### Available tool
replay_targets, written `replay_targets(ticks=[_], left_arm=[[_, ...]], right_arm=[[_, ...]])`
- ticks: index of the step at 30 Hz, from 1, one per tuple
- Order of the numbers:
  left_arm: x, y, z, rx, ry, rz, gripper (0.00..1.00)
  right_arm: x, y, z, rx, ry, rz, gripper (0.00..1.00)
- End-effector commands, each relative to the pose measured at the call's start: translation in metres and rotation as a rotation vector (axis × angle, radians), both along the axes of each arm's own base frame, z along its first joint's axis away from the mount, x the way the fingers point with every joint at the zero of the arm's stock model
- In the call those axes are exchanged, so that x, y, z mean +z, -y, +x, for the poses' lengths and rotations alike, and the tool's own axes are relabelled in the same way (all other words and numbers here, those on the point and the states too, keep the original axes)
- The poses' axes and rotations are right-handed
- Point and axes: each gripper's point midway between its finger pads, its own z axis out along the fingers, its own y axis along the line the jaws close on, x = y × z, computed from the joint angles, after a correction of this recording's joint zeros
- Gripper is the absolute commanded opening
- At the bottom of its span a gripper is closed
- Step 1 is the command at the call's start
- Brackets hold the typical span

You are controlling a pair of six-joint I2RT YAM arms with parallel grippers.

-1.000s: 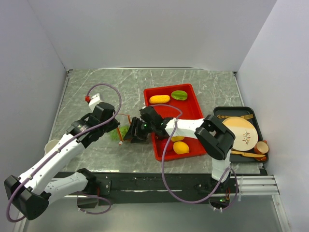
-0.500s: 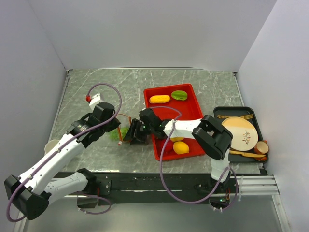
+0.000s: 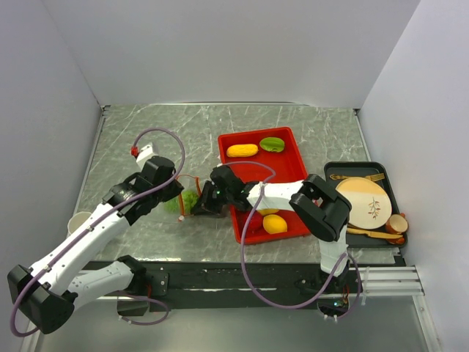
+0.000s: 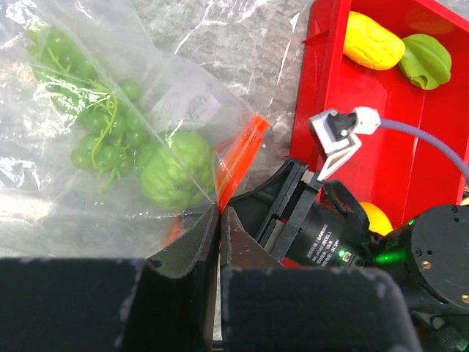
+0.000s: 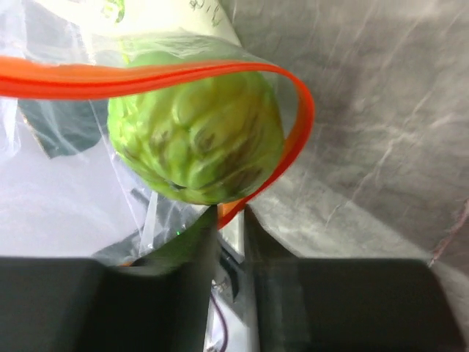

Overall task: Place the food in the zip-top bag and seal the zipper
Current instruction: Adjust the zipper food storage bag at the center of the board.

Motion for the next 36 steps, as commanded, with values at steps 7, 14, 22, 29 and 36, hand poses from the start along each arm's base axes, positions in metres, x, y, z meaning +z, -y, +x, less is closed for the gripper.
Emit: replay_targets(ticks=[7,14,22,29,36], left_arm=[[0.014,0.003,0.002,0.001,0.048,-0.052,0.09],[0.013,0.003,0.002,-0.001,0.050,-0.054,0.09],[0.022,0.006,0.001,-0.025,0.088,-0.080,0.09],[0.021,0.004,0.004,-0.016,0.084,-0.058,0.10],[0.016,0.004,0.005,0.000,0.074,-0.063,0.09]], right_arm=[[0.035,0.004,0.020,-0.029,0.174,-0.023,0.05],[0.043,0.007,0.021,-0.029,0.206,-0.023,0.00],[0.077,0.033,0.045,-0.075,0.392,-0.166,0.00],[0.075,0.022,0.020,-0.033,0.237,-0.044,0.60],[0.052,0.011,-0.008,-0.036,0.010,0.106,0.68]])
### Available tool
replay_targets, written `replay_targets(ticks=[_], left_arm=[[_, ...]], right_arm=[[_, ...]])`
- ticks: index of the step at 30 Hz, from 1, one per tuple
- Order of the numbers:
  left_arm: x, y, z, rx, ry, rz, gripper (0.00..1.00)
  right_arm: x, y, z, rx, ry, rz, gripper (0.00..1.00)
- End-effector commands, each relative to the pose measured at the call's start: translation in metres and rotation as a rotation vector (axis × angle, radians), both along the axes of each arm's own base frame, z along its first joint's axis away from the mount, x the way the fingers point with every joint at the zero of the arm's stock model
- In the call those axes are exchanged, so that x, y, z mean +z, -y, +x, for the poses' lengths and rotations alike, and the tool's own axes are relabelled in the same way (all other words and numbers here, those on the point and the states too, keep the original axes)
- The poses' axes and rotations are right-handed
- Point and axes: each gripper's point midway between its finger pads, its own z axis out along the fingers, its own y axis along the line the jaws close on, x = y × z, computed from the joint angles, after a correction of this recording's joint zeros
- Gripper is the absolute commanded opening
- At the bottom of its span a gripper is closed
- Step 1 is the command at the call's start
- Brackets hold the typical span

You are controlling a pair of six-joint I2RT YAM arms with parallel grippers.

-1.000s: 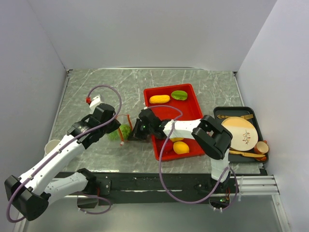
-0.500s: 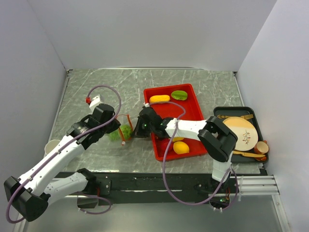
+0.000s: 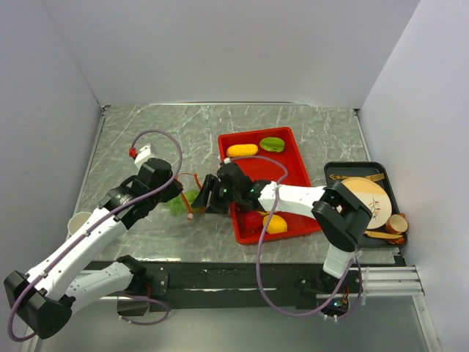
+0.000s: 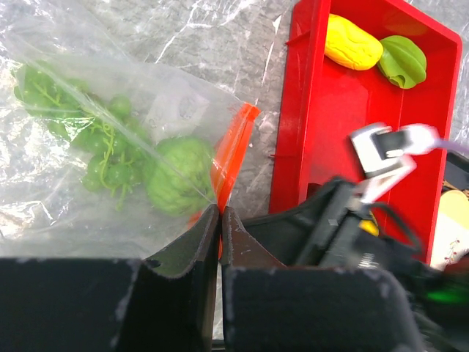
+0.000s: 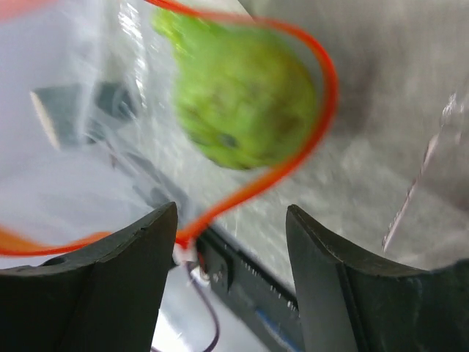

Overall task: Place the food in the zip-top bag and seal the zipper
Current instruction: Adjust the zipper food storage bag at the center of the board.

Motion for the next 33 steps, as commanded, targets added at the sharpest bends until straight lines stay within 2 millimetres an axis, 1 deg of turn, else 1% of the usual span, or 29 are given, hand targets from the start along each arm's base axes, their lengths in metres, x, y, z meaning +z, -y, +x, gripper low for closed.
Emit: replay_targets(ticks=[1,2,3,7,8,9,11,12,13,15,17,20,21,23,24,25,26,27,28,29,30,31,32,33], left_arm=[[0.009,0.002,0.008,0.017,0.037,-0.025,0.09],[0.008,0.002,0.008,0.016,0.033,-0.025,0.09],[0.009,0.003,0.008,0.013,0.036,-0.028,0.09],[0.010,0.005,0.007,0.002,0.040,-0.037,0.09],[0.012,0.006,0.007,-0.001,0.043,-0.042,0.09],[0.011,0.006,0.007,-0.001,0.042,-0.041,0.09],[0.014,0.005,0.007,0.000,0.045,-0.041,0.09],[0.014,0.005,0.007,-0.001,0.047,-0.040,0.09],[0.016,0.005,0.007,0.000,0.051,-0.042,0.09],[0.017,0.003,0.006,0.002,0.050,-0.037,0.09],[0.019,0.002,0.005,0.007,0.056,-0.041,0.10],[0.019,0.002,0.005,0.007,0.061,-0.046,0.10],[0.019,0.002,0.004,0.005,0.060,-0.045,0.10],[0.019,0.002,0.005,0.005,0.059,-0.044,0.10],[0.019,0.002,0.005,0.007,0.060,-0.044,0.10],[0.020,0.001,0.004,0.006,0.059,-0.040,0.10],[0.020,0.001,0.004,0.005,0.061,-0.039,0.10],[0.020,0.000,0.004,0.005,0.062,-0.037,0.10],[0.021,-0.001,0.004,0.009,0.067,-0.037,0.10],[0.022,-0.001,0.003,0.009,0.069,-0.036,0.10],[0.023,-0.002,0.003,0.011,0.073,-0.038,0.10],[0.024,-0.003,0.002,0.010,0.074,-0.035,0.10],[0.025,-0.004,0.002,0.013,0.080,-0.034,0.10],[0.027,-0.005,0.001,0.012,0.085,-0.036,0.10]], right_arm=[[0.012,-0.015,-0.011,-0.012,-0.134,0.149,0.67],[0.009,-0.014,-0.014,-0.015,-0.146,0.155,0.67],[0.013,-0.015,-0.013,-0.019,-0.142,0.175,0.67],[0.008,-0.018,-0.009,-0.042,-0.168,0.189,0.67],[0.010,-0.022,-0.008,-0.038,-0.173,0.201,0.67],[0.003,-0.025,-0.009,-0.029,-0.190,0.198,0.67],[0.001,-0.030,-0.008,-0.033,-0.215,0.212,0.66],[-0.005,-0.031,-0.008,-0.032,-0.228,0.212,0.64],[-0.007,-0.033,-0.008,-0.036,-0.235,0.214,0.64],[-0.012,-0.032,-0.007,-0.044,-0.242,0.207,0.61],[-0.013,-0.032,-0.006,-0.044,-0.240,0.200,0.61],[-0.014,-0.030,-0.005,-0.052,-0.217,0.185,0.50],[-0.013,-0.027,-0.005,-0.050,-0.204,0.171,0.40],[-0.012,-0.025,0.001,-0.066,-0.166,0.147,0.29],[-0.011,-0.021,0.002,-0.072,-0.157,0.122,0.20],[-0.008,-0.020,0.004,-0.062,-0.123,0.107,0.16],[-0.007,-0.016,0.006,-0.076,-0.100,0.081,0.08],[-0.007,-0.013,0.009,-0.068,-0.066,0.057,0.04],[0.000,-0.013,0.013,-0.068,-0.034,0.051,0.01],[0.001,-0.007,0.017,-0.093,0.001,0.009,0.00],[0.003,-0.005,0.018,-0.071,0.053,-0.026,0.00],[0.016,-0.006,0.025,-0.076,0.108,-0.039,0.00],[0.020,0.001,0.025,-0.075,0.133,-0.087,0.00],[0.024,0.006,0.030,-0.072,0.211,-0.143,0.00]])
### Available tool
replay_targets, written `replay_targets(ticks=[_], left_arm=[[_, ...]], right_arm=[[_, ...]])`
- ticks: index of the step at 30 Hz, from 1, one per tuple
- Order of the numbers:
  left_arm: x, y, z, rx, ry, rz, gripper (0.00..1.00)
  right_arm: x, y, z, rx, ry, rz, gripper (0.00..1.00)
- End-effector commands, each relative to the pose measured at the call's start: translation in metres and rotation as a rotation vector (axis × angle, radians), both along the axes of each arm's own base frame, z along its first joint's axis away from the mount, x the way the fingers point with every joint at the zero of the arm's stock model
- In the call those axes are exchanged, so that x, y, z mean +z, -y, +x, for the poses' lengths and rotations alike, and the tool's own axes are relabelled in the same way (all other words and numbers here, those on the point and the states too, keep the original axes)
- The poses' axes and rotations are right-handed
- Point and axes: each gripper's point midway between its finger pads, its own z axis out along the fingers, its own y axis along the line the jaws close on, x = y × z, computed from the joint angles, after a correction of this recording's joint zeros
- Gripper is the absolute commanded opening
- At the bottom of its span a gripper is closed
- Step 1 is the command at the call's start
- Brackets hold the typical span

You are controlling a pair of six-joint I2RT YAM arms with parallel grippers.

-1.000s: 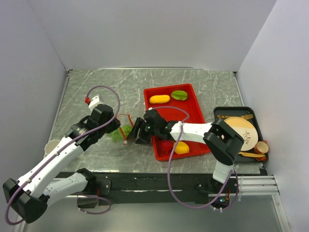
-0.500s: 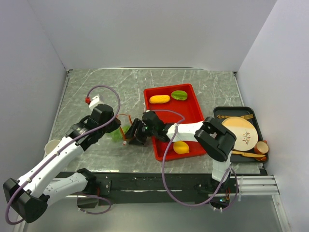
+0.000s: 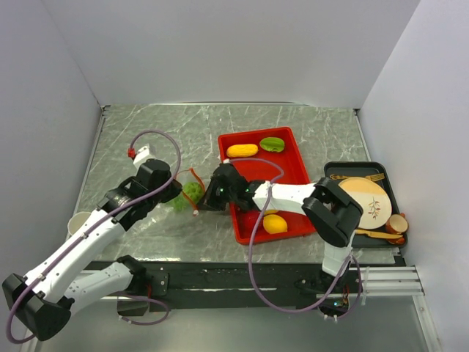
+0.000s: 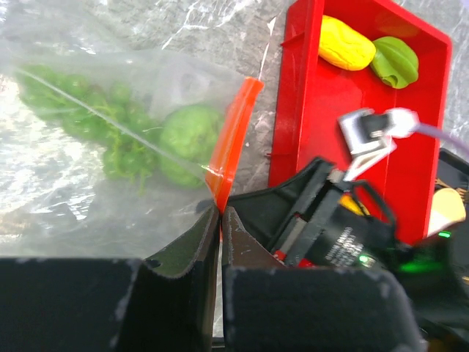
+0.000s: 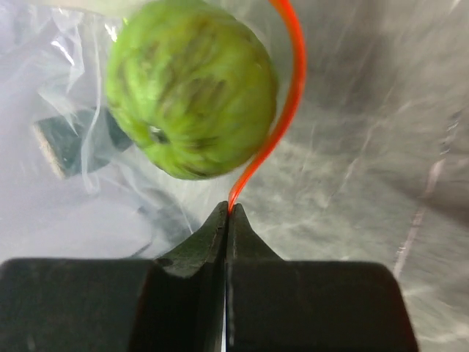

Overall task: Place the food in the zip-top bag and seal the zipper
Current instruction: Adjust the zipper food storage bag at the center of the board.

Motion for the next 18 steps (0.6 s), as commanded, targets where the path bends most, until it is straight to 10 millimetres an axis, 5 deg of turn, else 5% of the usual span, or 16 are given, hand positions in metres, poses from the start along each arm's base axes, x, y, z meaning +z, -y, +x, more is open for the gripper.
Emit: replay_targets(ticks=[1,6,7,9,11,15,18], left_arm=[[0.025,-0.004,0.003,0.013,0.084,-0.029,0.10],[0.048,-0.012,0.003,0.035,0.155,-0.043,0.11],[0.057,-0.013,0.004,0.038,0.173,-0.048,0.11],[0.077,-0.014,0.007,0.042,0.220,-0.054,0.12],[0.090,-0.018,0.009,0.056,0.246,-0.047,0.11],[0.133,-0.042,0.011,0.147,0.329,-0.010,0.15],[0.144,-0.052,0.009,0.187,0.361,-0.001,0.16]], right_arm=[[0.065,0.014,0.031,-0.010,0.336,-0.164,0.00],[0.106,0.040,0.052,0.041,0.550,-0.420,0.00],[0.132,0.039,0.061,0.017,0.614,-0.439,0.00],[0.140,0.053,0.064,0.058,0.653,-0.559,0.00],[0.169,0.062,0.071,0.052,0.723,-0.621,0.01],[0.215,0.075,0.075,0.027,0.825,-0.681,0.04],[0.246,0.077,0.073,0.019,0.880,-0.652,0.06]])
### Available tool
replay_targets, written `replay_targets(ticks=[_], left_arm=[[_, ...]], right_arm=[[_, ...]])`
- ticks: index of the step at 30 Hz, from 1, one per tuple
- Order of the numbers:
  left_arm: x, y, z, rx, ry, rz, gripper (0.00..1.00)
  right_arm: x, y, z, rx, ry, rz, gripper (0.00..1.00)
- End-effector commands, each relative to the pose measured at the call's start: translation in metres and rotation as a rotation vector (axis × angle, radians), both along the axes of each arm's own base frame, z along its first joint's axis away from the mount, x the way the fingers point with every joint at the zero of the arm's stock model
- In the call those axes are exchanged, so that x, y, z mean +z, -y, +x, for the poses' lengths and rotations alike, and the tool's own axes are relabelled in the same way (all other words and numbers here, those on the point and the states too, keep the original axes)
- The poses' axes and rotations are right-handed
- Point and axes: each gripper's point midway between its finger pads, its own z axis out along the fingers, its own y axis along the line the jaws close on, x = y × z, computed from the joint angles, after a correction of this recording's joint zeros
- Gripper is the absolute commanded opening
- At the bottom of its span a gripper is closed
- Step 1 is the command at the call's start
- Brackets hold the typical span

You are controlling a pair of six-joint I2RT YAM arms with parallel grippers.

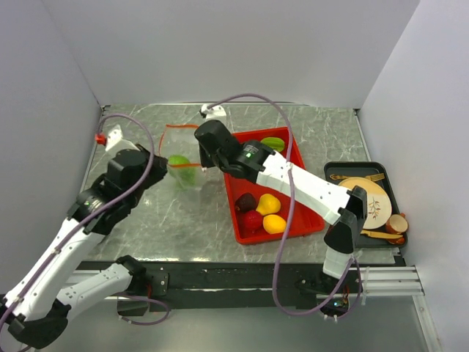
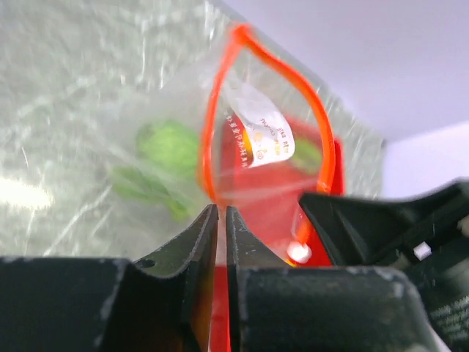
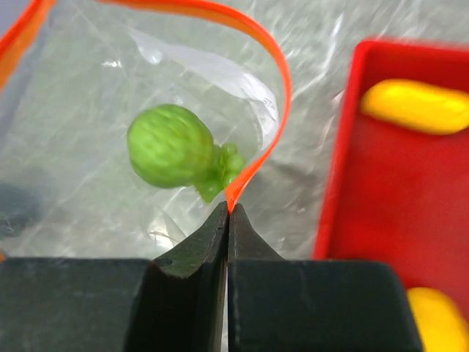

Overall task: Place the food in the zip-top bag and seal the zipper
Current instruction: Adjust the zipper food storage bag at the center of the board.

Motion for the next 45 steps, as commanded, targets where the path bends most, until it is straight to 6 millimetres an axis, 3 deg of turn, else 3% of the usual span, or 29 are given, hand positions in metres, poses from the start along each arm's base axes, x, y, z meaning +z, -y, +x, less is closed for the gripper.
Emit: replay_targets(ticks=[1,5,8,9,10,12,13,14,17,19,20,21,23,26,31,35,38,45], left_arm=[[0.032,-0.026,0.002,0.102,0.095,0.029,0.16],[0.030,-0.040,-0.001,0.167,0.086,0.045,0.11],[0.082,-0.061,-0.011,0.225,0.219,0.013,0.15],[0.089,-0.067,-0.013,0.231,0.245,0.047,0.16],[0.093,-0.071,-0.014,0.242,0.264,0.055,0.18],[0.088,-0.067,-0.009,0.234,0.252,0.078,0.19],[0.080,-0.062,-0.007,0.216,0.224,0.084,0.19],[0.062,-0.049,-0.002,0.176,0.163,0.081,0.16],[0.035,-0.030,0.004,0.116,0.100,0.053,0.16],[0.027,-0.019,0.004,0.063,0.090,0.035,0.28],[0.021,-0.017,0.003,0.052,0.085,0.036,0.57],[0.019,-0.015,0.003,0.040,0.079,0.032,0.67],[0.009,-0.012,0.001,0.033,0.052,0.016,0.79],[-0.018,-0.003,-0.005,0.003,-0.029,-0.019,0.88],[-0.031,0.027,-0.005,-0.099,-0.037,-0.136,0.89],[-0.066,0.036,0.002,-0.089,-0.177,-0.093,0.84],[-0.079,0.041,0.005,-0.096,-0.204,-0.092,0.78],[-0.081,0.028,0.009,-0.025,-0.201,-0.057,0.58]], right_arm=[[0.056,0.033,-0.004,-0.002,0.141,-0.073,0.08],[0.041,0.028,-0.008,0.012,0.105,-0.100,0.08],[0.060,0.028,-0.011,-0.014,0.159,-0.058,0.07],[0.049,0.027,-0.014,0.002,0.152,-0.058,0.08],[0.063,0.020,-0.016,0.029,0.180,0.014,0.09],[0.051,0.013,-0.019,0.059,0.146,0.026,0.10],[0.034,0.008,-0.020,0.073,0.109,-0.008,0.09],[0.025,0.005,-0.021,0.073,0.078,-0.014,0.08],[-0.004,-0.002,-0.024,0.071,0.003,-0.043,0.06],[-0.011,0.000,-0.025,0.060,-0.008,-0.037,0.07],[-0.013,0.000,-0.025,0.057,-0.007,-0.032,0.07],[-0.017,0.002,-0.026,0.057,-0.011,-0.034,0.06],[-0.013,0.003,-0.025,0.045,-0.010,-0.007,0.07],[-0.018,0.003,-0.025,0.040,-0.026,0.003,0.07],[-0.021,0.003,-0.027,0.035,-0.040,0.027,0.07],[-0.020,0.007,-0.029,0.022,-0.038,0.036,0.07],[-0.020,0.009,-0.030,0.020,-0.038,0.044,0.08],[-0.018,0.012,-0.032,0.017,-0.034,0.049,0.09]])
